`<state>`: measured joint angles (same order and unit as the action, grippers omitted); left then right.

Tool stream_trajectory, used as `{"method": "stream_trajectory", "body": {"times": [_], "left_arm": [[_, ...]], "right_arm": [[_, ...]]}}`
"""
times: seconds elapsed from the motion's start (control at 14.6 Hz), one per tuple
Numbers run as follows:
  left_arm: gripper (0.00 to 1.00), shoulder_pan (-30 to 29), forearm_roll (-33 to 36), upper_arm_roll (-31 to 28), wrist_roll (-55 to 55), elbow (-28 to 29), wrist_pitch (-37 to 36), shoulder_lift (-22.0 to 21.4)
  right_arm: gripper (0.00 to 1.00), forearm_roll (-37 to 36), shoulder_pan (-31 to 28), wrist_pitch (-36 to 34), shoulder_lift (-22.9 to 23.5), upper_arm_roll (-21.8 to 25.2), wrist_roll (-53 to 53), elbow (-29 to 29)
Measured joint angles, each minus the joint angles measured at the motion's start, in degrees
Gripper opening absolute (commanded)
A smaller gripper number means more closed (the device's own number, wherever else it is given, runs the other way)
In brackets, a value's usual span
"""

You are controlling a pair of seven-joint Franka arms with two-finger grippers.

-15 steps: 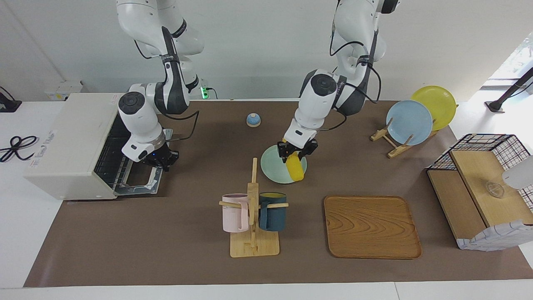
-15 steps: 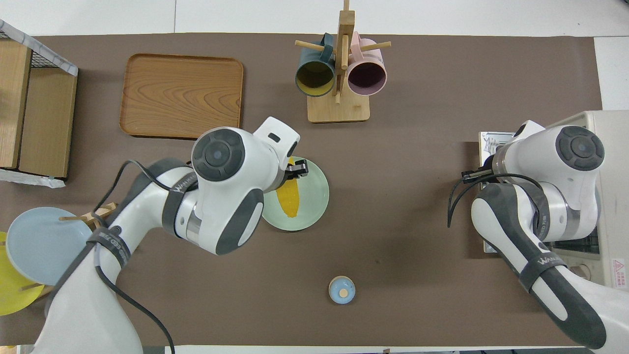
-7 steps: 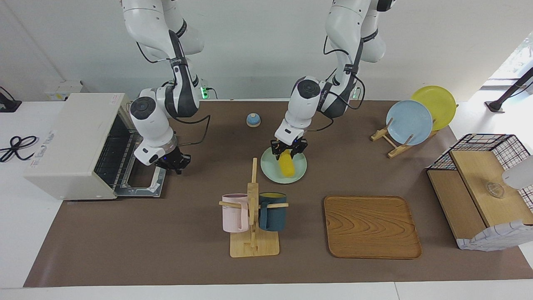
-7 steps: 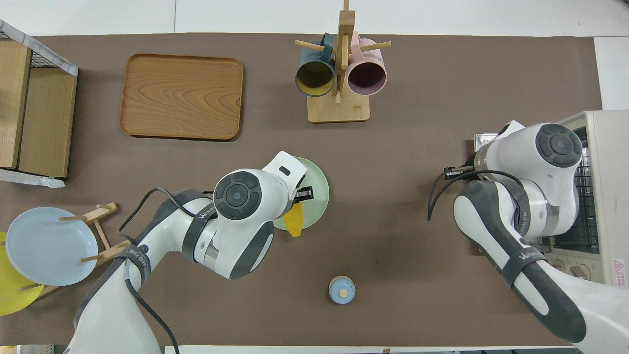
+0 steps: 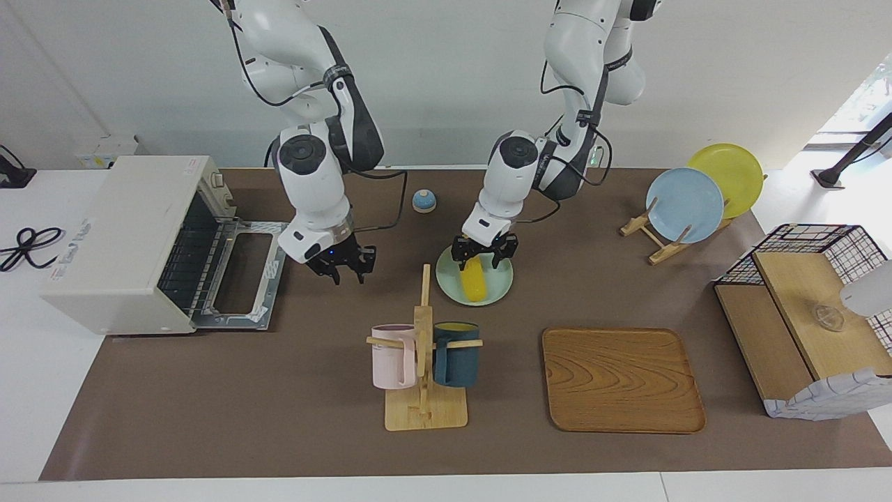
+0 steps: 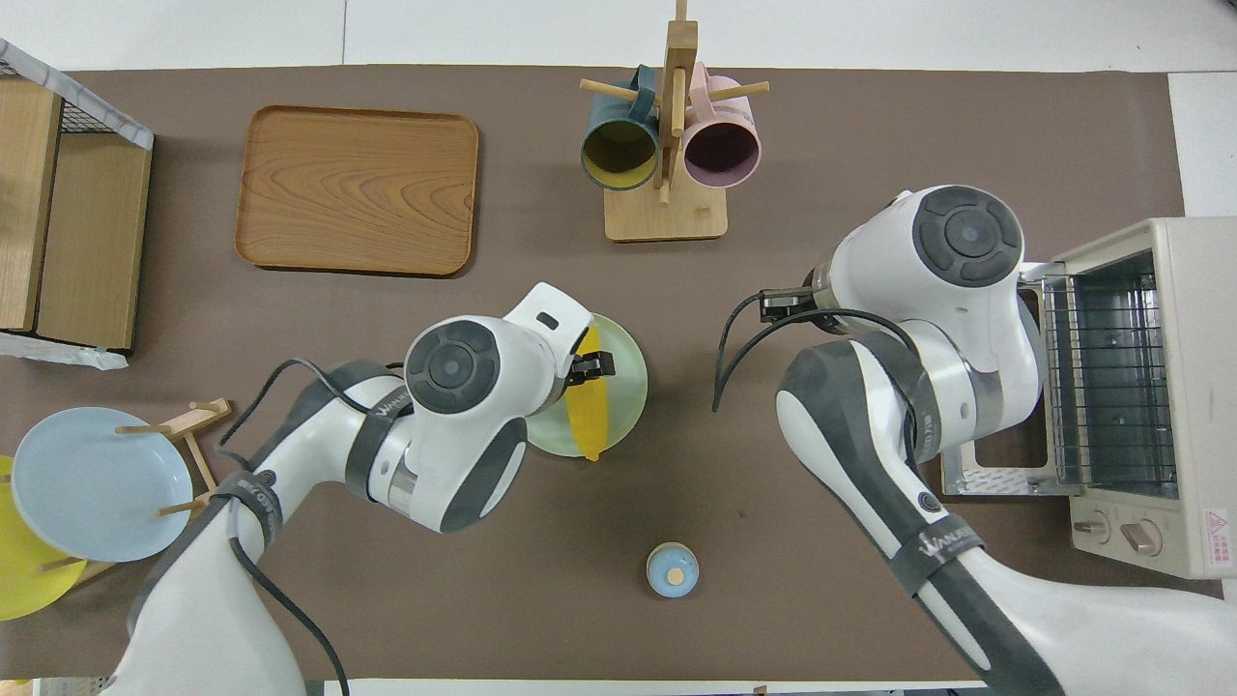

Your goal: Put corn in oven

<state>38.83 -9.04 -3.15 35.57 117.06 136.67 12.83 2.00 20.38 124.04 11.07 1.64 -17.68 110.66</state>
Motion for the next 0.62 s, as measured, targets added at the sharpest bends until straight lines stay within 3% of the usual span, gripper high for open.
{"method": "stream_trajectory", "body": {"times": [0.34,0.48,0.62], "left_arm": [[1.00,-16.20,0.56,-0.71,-11.88,-18.13,-24.00,-2.36],[1.00,-20.94,4.30,-0.76,-16.02,-21.56,-28.09,-2.79],[1.00,-24.74,6.74,-0.72,-20.02,-22.74,-30.84,-3.82]], "right_arm": [[0.60,0.06,6.49,-5.35,1.83,-0.02,-10.50,-8.41],[0.60,0.06,12.08,-5.67,4.11,-0.09,-17.54,-11.74],[0.61,0.00,18.64,-5.92,9.41,-0.11,-26.74,-17.36]]}}
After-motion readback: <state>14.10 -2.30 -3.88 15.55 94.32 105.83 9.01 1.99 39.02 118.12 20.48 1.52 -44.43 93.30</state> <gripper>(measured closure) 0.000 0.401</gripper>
